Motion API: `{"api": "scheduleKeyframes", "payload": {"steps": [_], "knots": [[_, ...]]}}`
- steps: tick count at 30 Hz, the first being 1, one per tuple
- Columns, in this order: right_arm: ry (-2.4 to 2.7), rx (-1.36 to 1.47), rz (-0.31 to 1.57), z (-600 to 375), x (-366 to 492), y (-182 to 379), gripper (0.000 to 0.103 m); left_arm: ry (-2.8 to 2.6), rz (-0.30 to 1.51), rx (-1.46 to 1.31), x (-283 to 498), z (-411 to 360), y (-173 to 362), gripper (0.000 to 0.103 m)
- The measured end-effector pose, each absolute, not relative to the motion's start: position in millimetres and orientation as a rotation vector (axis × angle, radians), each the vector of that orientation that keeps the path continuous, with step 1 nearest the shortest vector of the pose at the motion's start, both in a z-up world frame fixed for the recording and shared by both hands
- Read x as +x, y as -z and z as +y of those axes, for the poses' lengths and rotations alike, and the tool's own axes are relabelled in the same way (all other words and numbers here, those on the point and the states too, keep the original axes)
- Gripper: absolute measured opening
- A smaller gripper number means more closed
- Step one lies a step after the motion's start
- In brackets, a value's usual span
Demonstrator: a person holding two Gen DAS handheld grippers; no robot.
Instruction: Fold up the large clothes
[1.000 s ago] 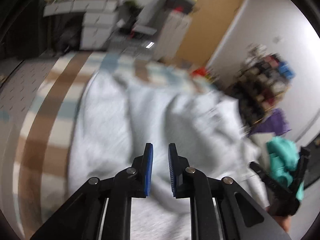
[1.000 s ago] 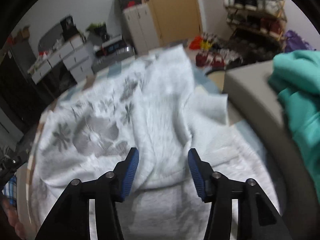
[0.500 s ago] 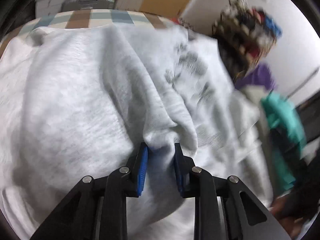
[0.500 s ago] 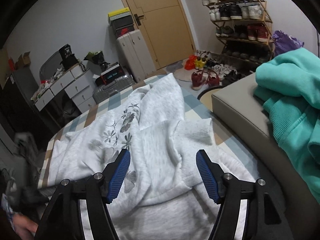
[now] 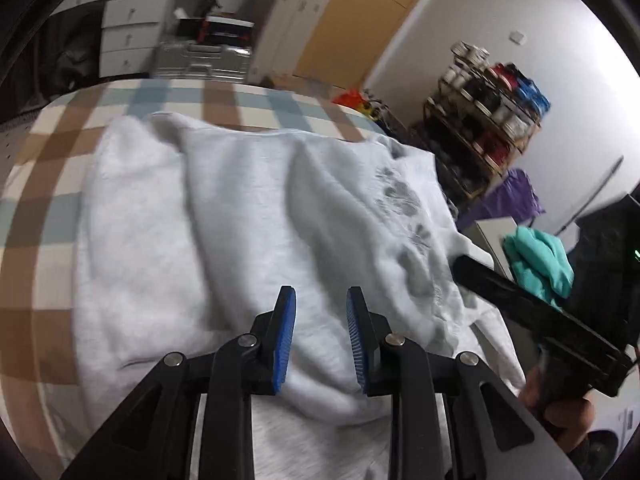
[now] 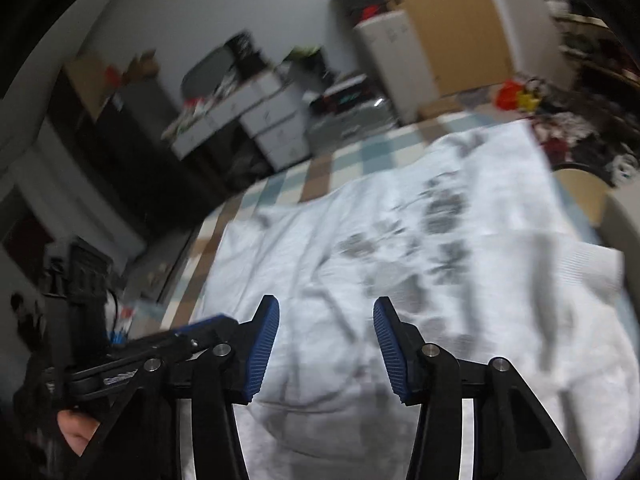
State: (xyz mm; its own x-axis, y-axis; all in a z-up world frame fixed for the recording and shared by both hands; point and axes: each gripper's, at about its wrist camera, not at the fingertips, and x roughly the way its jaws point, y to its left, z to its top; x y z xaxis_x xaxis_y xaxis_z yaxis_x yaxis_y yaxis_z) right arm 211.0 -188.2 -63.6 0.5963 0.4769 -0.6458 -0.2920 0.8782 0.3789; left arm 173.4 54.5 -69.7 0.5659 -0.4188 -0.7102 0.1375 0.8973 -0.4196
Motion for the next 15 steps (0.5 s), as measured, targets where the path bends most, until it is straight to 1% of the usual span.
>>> {"api": "scheduleKeyframes", "payload": {"steps": [2,3,4,5,6,7,9,10,13,15], "knots": [[-0.424,0.17,0.872,-168.0,228.0,77.4,0.037,0.318,0.95,-0.353,174.9,64.0,79.0,0.02],[-0.389,0.167,0.941,-161.5,240.2,92.9,0.035,0.303,0.967,-0.362,175.1,68.3,83.8,0.02],[-0.367,0.201,1.007,-160.5,248.5,111.0,0.033,0.294,0.986,-0.372,176.3,72.0,88.4,0.02],[-0.369,0.226,1.052,-161.8,252.6,123.2,0.033,0.292,0.996,-0.379,180.4,73.3,90.1,0.02],[-0.382,0.241,1.059,-163.8,253.0,130.6,0.033,0.29,1.001,-0.384,180.8,74.6,92.1,0.02],[-0.384,0.207,1.045,-163.3,250.6,127.7,0.031,0.285,1.004,-0.38,182.9,72.5,91.9,0.02],[-0.38,0.225,1.103,-167.8,249.6,120.7,0.031,0.277,1.005,-0.365,185.4,68.9,91.7,0.02],[-0.388,0.283,1.102,-174.8,248.2,114.9,0.034,0.28,1.007,-0.361,186.0,68.4,91.4,0.02],[-0.387,0.31,1.068,-183.3,260.5,94.3,0.034,0.282,1.034,-0.352,190.6,65.3,95.5,0.02],[-0.389,0.31,1.084,-182.9,280.5,83.9,0.034,0.279,1.053,-0.352,193.5,61.9,99.1,0.02]]}}
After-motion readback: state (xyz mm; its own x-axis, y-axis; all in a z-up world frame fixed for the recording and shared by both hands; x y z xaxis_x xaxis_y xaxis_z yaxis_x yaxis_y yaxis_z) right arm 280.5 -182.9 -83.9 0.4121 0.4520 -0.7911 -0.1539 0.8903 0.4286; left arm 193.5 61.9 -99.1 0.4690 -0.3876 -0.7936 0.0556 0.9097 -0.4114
